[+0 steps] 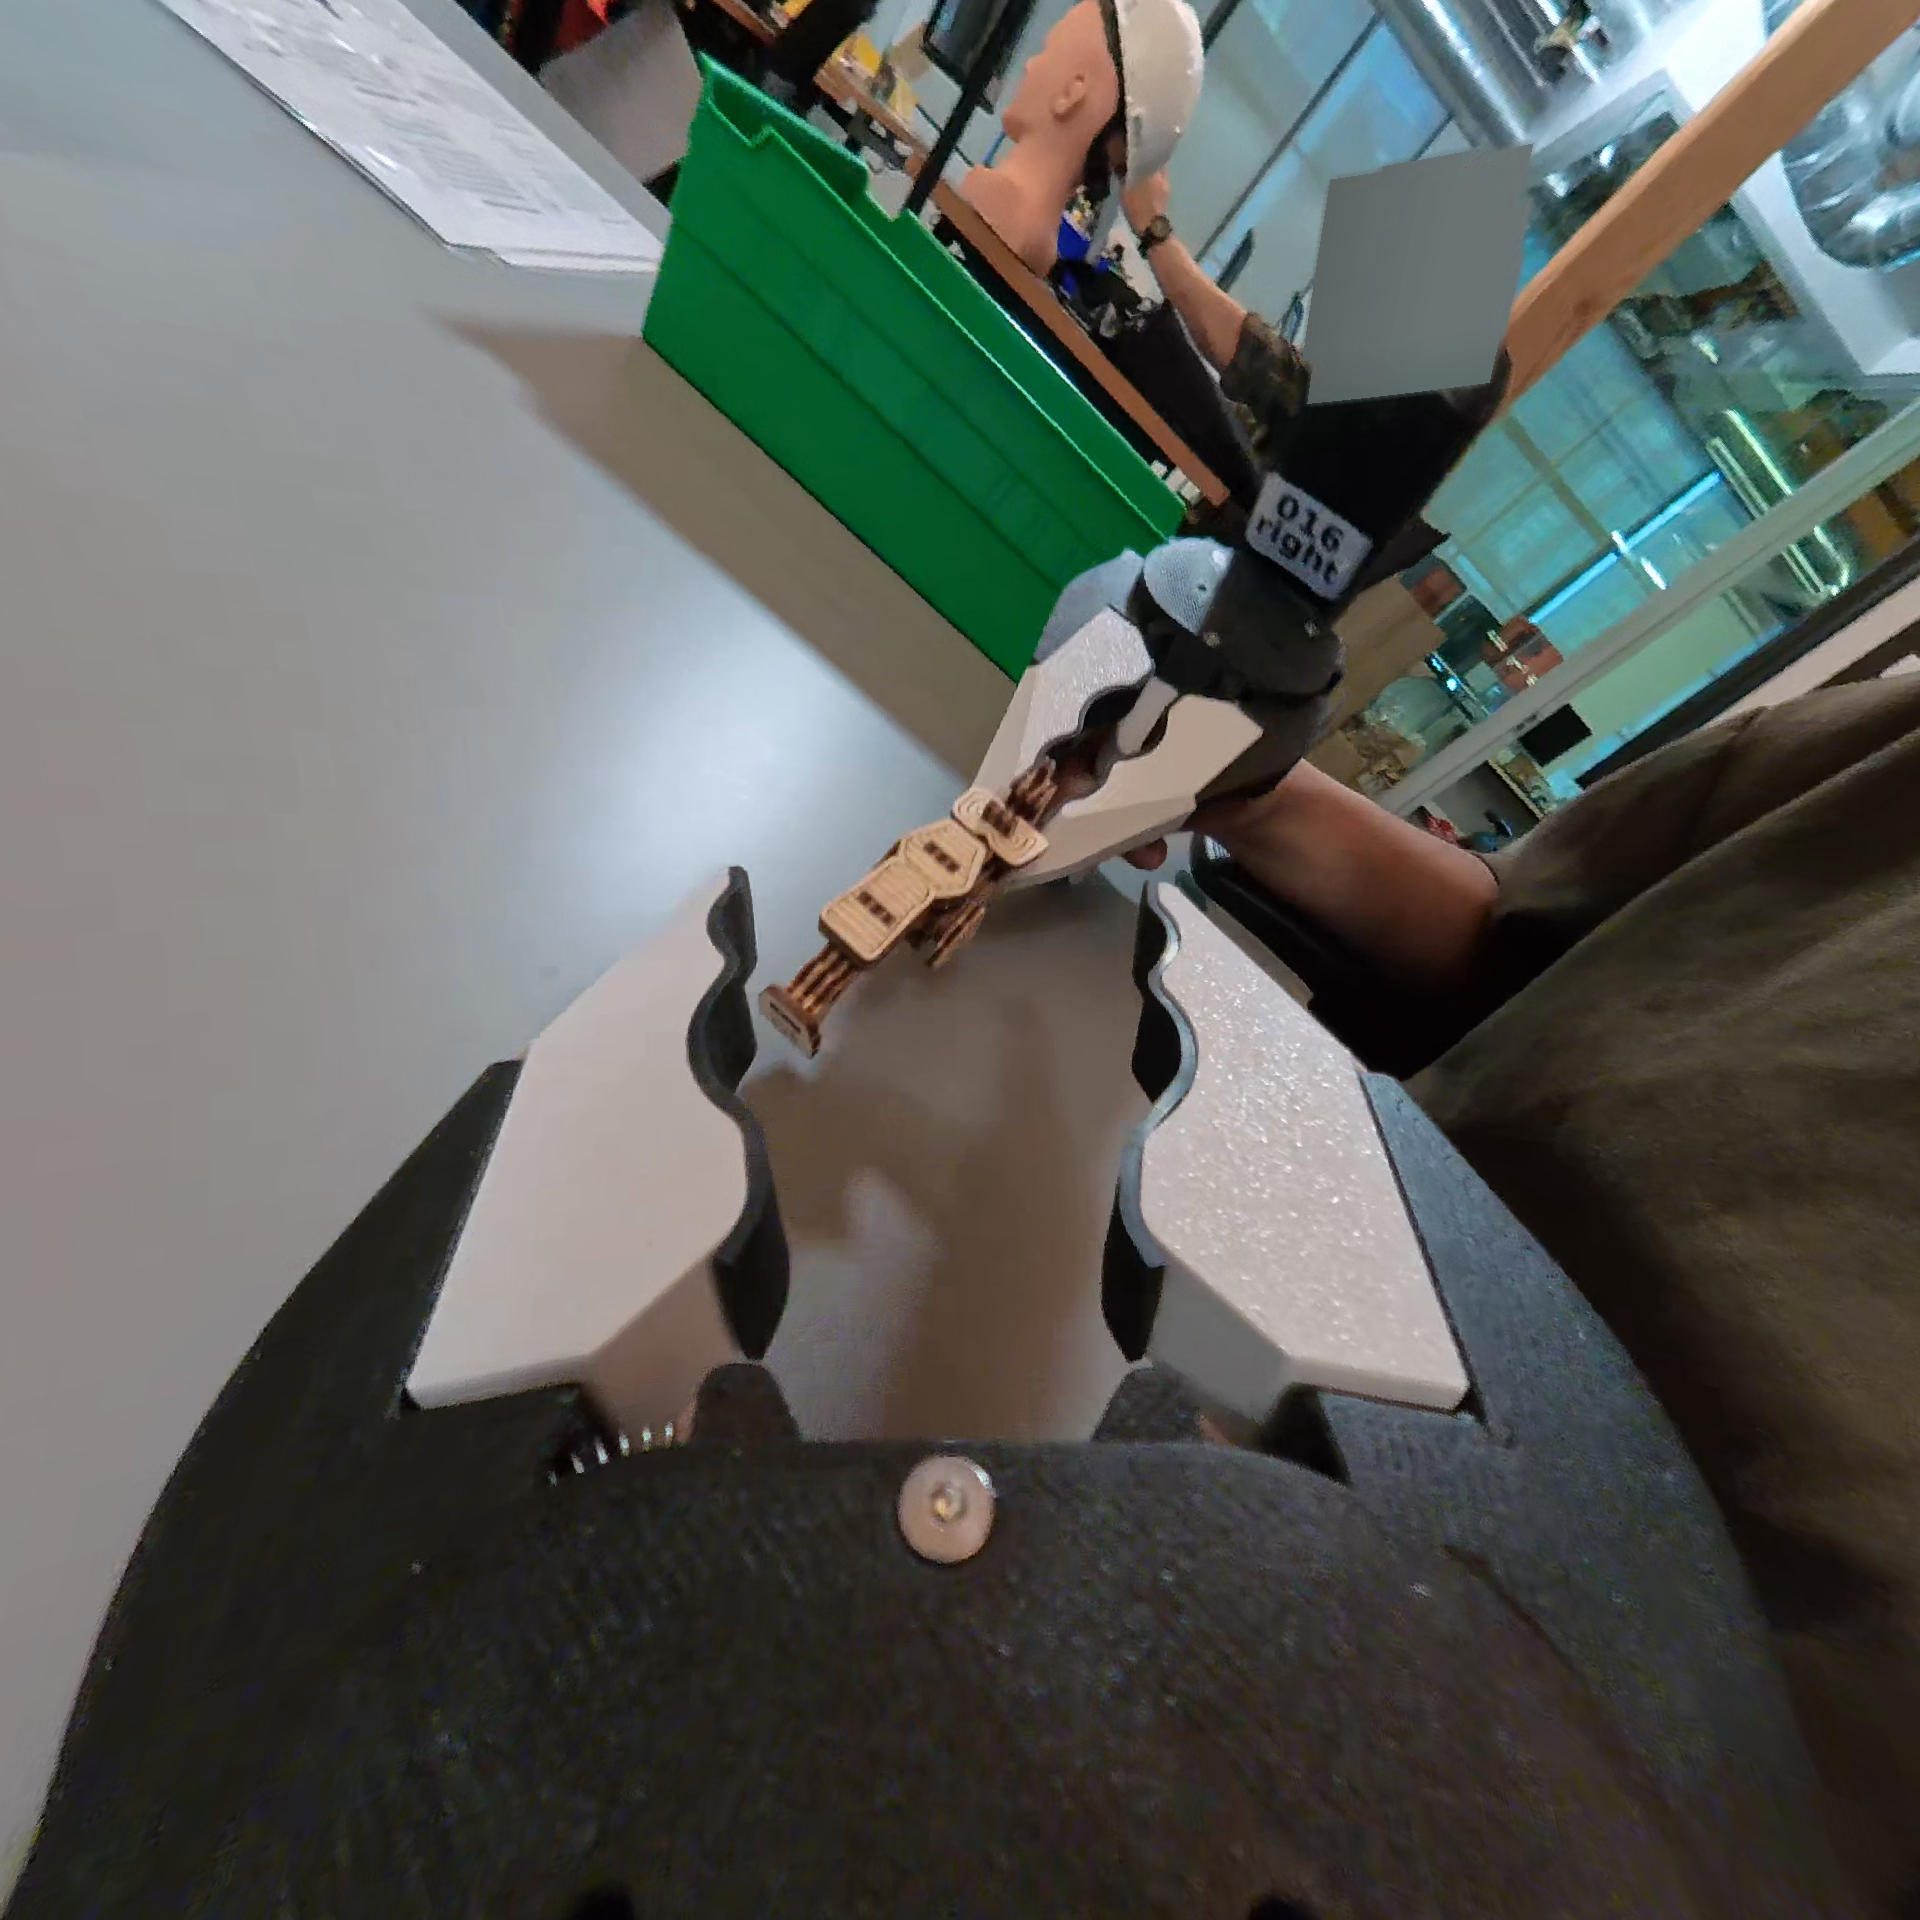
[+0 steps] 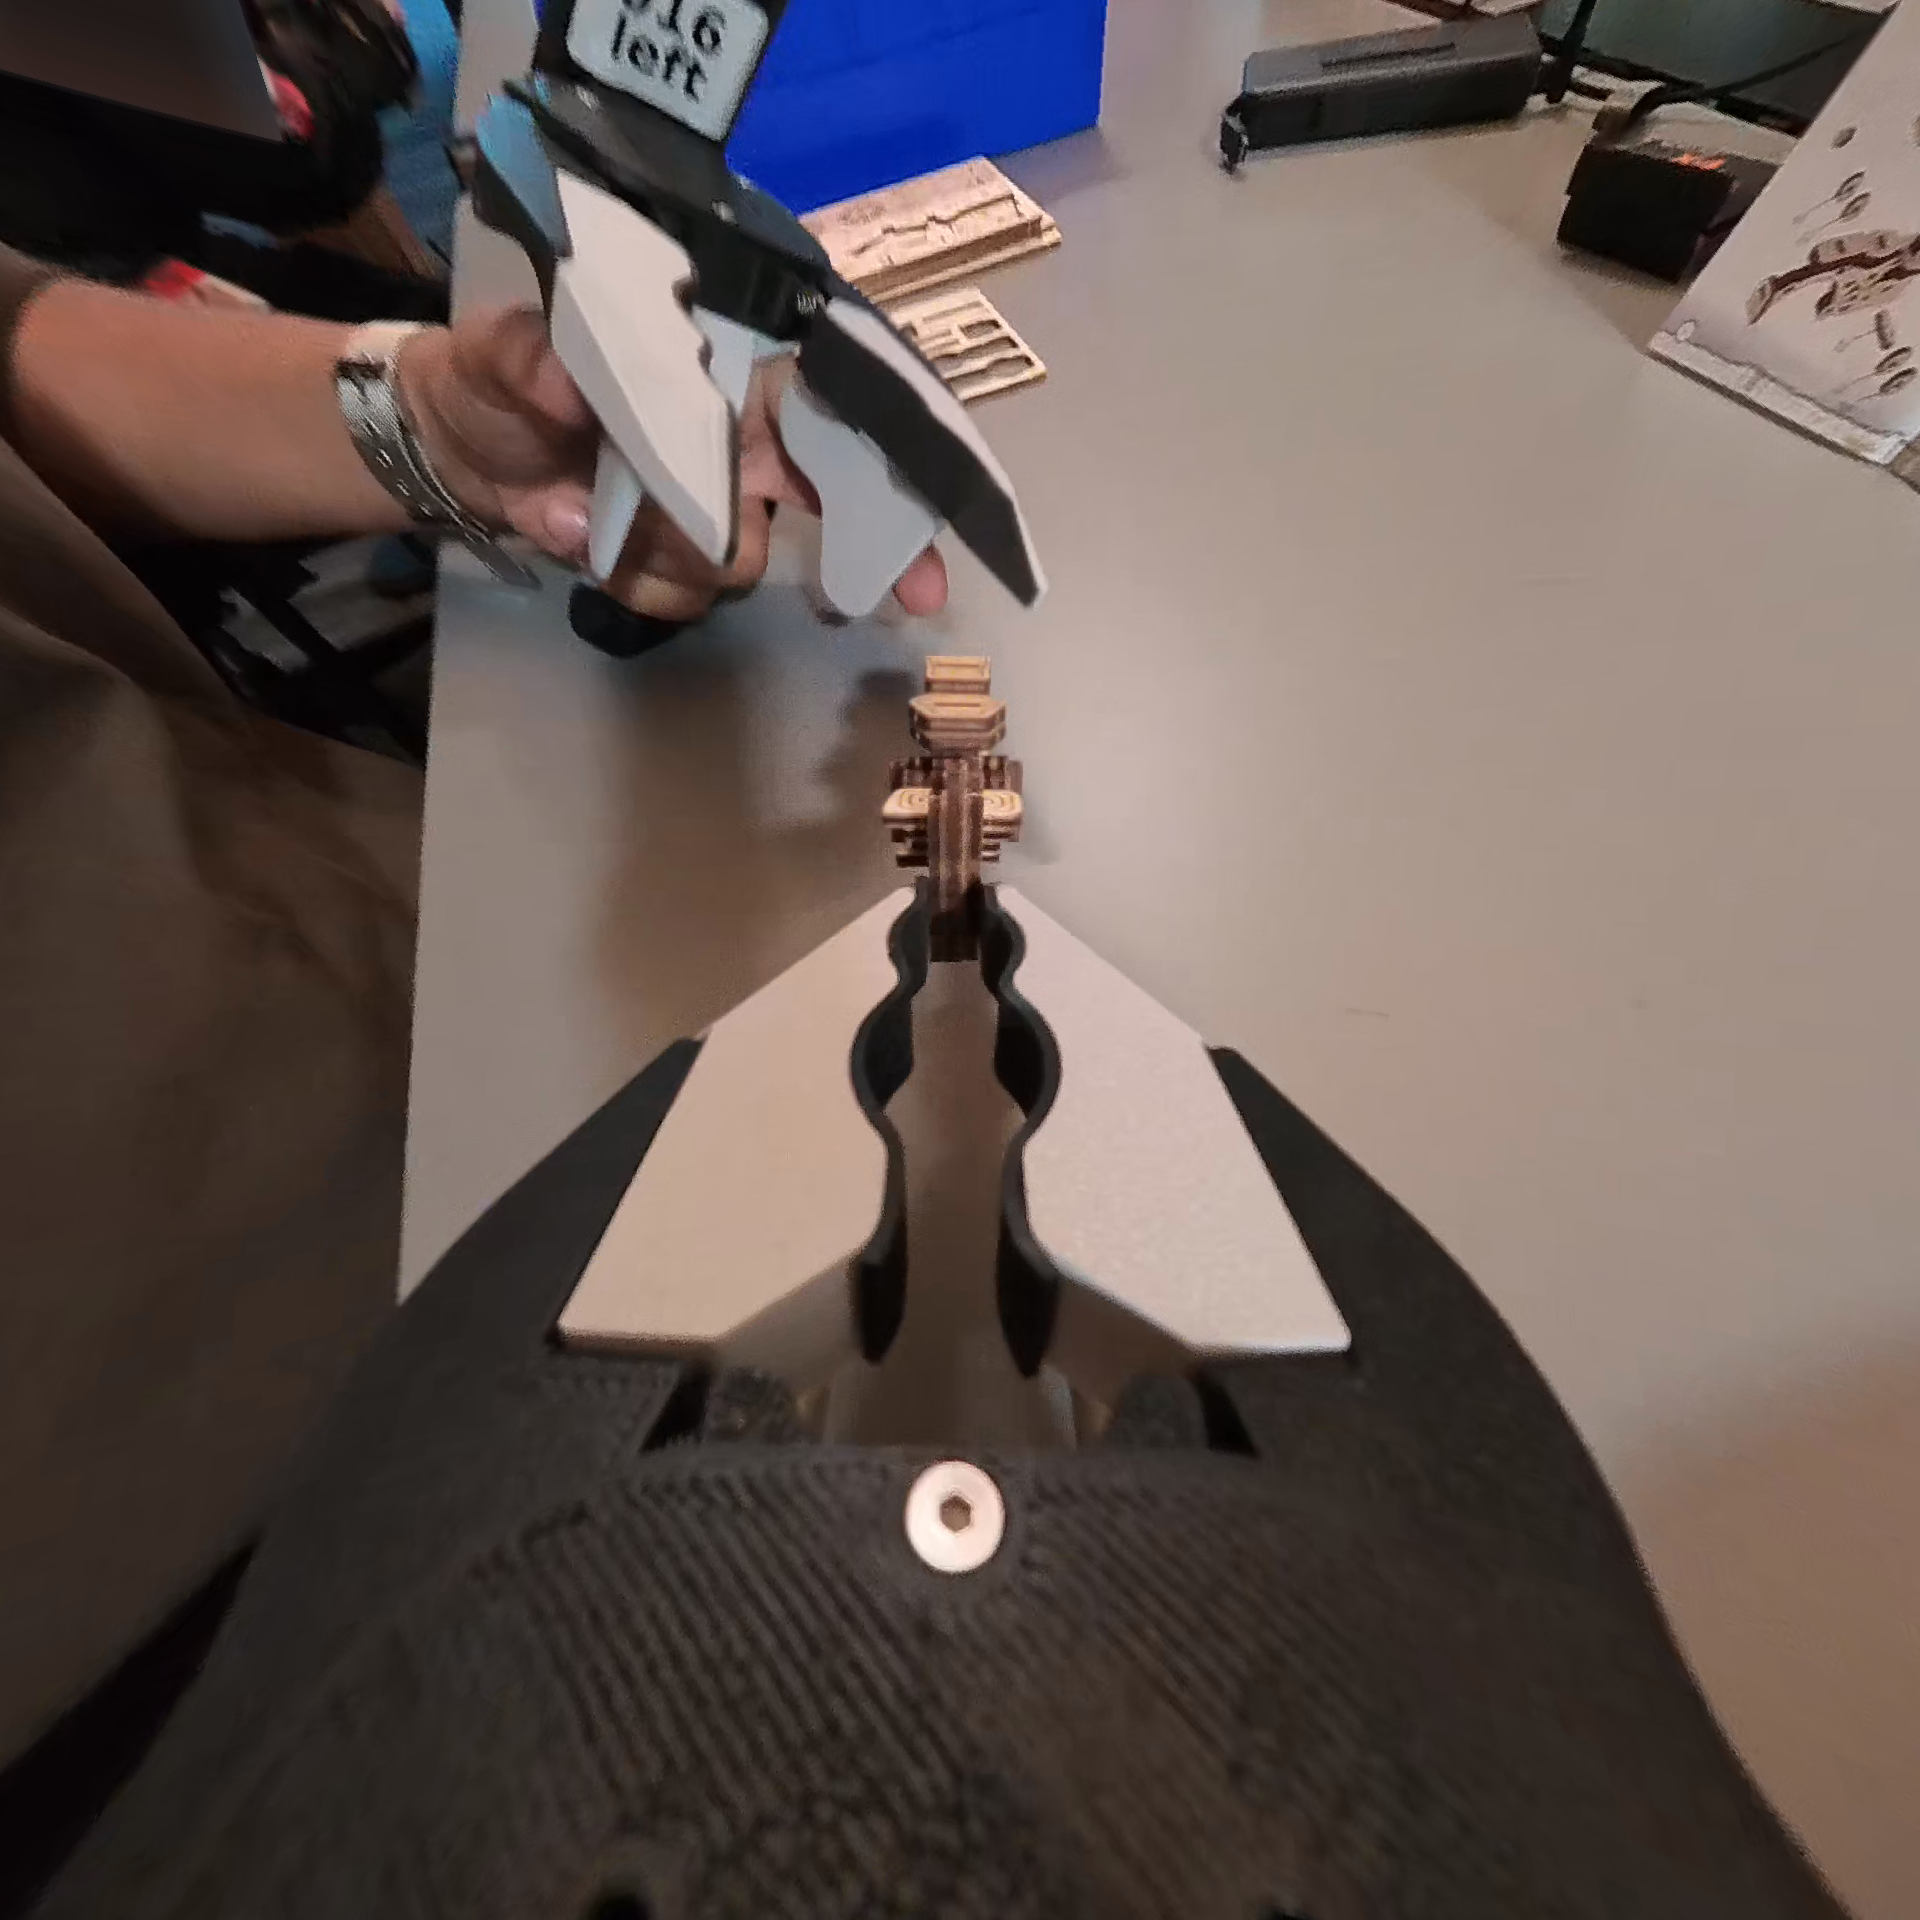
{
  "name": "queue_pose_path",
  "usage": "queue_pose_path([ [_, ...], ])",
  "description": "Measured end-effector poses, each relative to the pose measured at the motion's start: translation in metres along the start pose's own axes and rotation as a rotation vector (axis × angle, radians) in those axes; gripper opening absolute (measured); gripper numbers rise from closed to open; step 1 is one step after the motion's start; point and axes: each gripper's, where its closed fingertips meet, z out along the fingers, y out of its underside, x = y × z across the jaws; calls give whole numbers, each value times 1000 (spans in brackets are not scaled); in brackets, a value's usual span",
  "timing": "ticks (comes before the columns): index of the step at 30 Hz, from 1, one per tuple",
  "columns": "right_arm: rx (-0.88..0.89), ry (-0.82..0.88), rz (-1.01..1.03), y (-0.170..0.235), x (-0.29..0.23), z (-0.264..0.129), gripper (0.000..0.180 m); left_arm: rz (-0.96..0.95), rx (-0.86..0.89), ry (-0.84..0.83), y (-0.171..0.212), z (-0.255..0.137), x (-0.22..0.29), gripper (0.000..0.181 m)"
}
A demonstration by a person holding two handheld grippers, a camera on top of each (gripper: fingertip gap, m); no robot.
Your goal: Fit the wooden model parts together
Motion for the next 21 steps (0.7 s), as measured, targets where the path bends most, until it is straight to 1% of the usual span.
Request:
queue_pose_path([
  [9, -104, 28, -90, 16, -2, 6, 8, -9, 42, -10, -7, -4, -2, 70],
  [14, -197, 107, -197, 30, 4, 10, 8, -17, 31, -1, -4, -2, -1, 69],
  [21, -196, 139, -224, 29, 7, 10, 8, 2, 21, -16, -2, -1, -1, 67],
])
